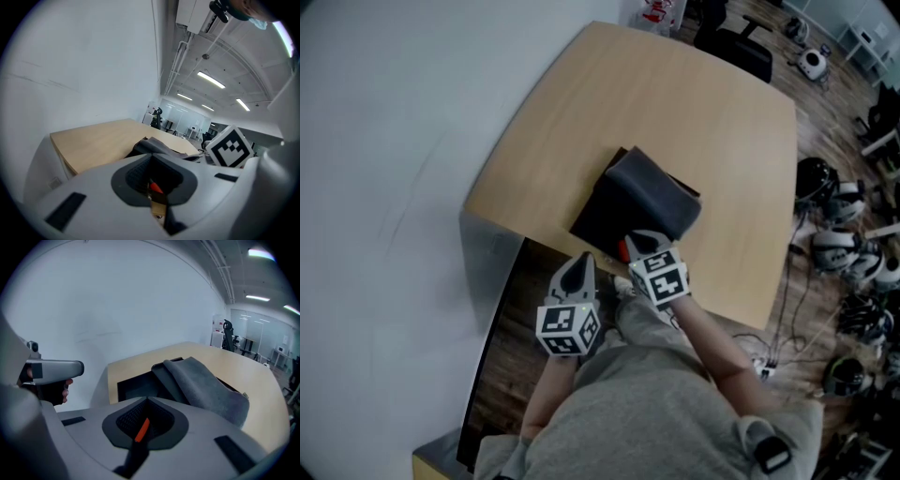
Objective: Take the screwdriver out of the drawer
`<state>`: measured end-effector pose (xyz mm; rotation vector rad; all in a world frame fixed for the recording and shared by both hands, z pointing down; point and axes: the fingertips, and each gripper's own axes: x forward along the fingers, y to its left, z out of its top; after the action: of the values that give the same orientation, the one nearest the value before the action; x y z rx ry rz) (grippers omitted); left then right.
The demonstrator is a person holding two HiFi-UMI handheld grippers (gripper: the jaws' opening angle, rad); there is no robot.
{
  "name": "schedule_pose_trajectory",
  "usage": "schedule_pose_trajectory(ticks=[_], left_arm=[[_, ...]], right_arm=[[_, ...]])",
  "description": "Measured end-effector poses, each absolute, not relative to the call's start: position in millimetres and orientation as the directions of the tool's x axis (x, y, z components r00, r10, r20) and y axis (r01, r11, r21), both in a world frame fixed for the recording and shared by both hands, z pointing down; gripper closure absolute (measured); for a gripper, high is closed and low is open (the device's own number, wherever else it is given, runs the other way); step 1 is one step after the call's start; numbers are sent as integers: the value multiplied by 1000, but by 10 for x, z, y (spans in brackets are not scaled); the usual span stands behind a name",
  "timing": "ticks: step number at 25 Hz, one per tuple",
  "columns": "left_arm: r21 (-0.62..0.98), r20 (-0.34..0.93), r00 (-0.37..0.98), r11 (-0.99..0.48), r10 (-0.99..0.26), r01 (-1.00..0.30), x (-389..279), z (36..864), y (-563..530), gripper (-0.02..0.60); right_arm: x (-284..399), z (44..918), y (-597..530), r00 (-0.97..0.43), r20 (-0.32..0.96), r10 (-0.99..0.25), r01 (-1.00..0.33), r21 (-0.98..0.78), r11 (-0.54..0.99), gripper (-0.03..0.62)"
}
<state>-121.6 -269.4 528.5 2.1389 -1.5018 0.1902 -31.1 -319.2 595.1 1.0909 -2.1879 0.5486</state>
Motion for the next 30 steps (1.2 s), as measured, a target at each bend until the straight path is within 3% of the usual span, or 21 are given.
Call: schedule_pose_trajectory(ticks=[11, 17, 30], left_arm=[[332, 410, 365, -236, -836, -913, -1245, 5340, -2926, 581], [331, 412, 348, -218, -842, -918, -1289, 5350, -3003, 581], [332, 419, 310, -175, -853, -927, -1375, 5346, -3045, 581]], right_arm=[[-479, 6403, -3312, -431, 809, -399, -783, -114, 612, 593], [-618, 6533, -3271, -471, 828, -303, -749, -195, 633, 498], [-639, 6860, -3100, -376, 907, -187, -742, -174, 647, 477]])
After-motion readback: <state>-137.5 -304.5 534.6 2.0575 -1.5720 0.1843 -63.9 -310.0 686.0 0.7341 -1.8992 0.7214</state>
